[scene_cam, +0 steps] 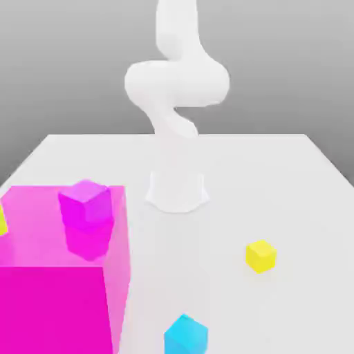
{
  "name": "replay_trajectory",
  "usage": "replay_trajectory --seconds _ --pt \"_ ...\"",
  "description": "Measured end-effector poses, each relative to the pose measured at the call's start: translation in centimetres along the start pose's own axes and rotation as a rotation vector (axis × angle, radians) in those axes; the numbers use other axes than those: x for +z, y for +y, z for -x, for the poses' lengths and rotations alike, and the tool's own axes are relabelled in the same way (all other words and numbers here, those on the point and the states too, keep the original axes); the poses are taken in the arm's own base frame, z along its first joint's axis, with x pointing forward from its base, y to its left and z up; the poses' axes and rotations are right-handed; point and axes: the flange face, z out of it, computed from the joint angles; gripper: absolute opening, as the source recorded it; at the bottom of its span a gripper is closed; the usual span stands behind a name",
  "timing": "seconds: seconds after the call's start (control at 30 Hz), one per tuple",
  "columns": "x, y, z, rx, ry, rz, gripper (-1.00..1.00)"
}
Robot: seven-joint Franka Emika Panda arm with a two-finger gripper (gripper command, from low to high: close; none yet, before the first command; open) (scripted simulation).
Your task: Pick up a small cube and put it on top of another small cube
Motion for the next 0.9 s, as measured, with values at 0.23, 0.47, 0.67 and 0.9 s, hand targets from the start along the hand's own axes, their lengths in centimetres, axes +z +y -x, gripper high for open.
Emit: replay_trajectory --seconds 0.23,0.47,0.67,0.9 --pt "13.9 1.4 1.3 -0.191 -0.223 0.04 0.0" --pt "26.2 4.4 5.7 -0.383 -0.408 0.094 0.0" --pt "34.9 8.4 11.1 -0.562 -0.548 0.155 0.0" --pt "42.2 15.3 16.8 -0.778 -0.684 0.254 0.0"
